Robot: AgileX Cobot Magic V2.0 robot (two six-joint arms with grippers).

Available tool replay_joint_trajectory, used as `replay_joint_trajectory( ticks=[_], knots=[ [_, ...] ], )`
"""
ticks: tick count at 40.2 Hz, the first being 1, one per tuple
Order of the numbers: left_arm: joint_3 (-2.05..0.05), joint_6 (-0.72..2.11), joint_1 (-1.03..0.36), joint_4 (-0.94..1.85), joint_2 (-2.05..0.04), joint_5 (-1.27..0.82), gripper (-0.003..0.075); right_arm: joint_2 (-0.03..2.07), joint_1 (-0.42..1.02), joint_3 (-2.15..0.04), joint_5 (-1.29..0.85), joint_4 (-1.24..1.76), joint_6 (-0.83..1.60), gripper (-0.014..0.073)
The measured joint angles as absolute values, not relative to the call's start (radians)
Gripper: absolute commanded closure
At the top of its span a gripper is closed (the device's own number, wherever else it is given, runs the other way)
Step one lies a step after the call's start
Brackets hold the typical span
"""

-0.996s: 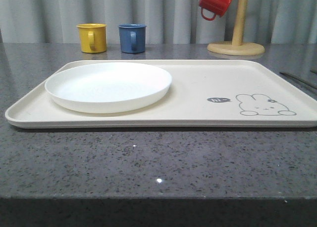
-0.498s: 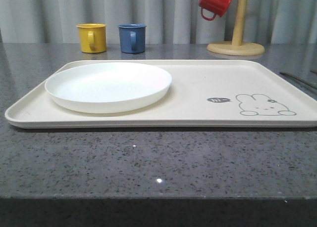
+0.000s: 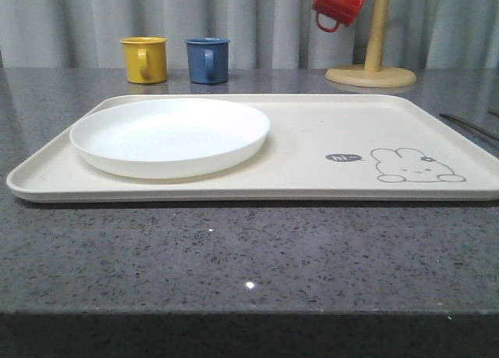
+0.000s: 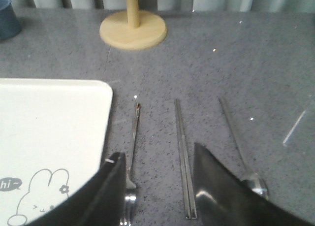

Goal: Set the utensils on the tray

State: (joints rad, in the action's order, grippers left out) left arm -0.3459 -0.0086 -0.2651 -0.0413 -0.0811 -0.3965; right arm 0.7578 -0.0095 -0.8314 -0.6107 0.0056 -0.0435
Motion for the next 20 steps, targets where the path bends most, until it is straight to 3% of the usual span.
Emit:
replay_joint_trajectory(
  ticks=[13, 20],
  knots=[
    [-0.346, -0.009, -0.265, -0.041, -0.081, -0.397, 0.0738, 1.213, 0.079, -1.148, -0.925, 0.006, -0.044, 0.0254],
    [-0.346, -0.009, -0.265, -0.041, -0.081, -0.397, 0.0738, 1.387, 0.081, -1.220, -0.986, 0.006, -0.044, 0.0254]
  ],
)
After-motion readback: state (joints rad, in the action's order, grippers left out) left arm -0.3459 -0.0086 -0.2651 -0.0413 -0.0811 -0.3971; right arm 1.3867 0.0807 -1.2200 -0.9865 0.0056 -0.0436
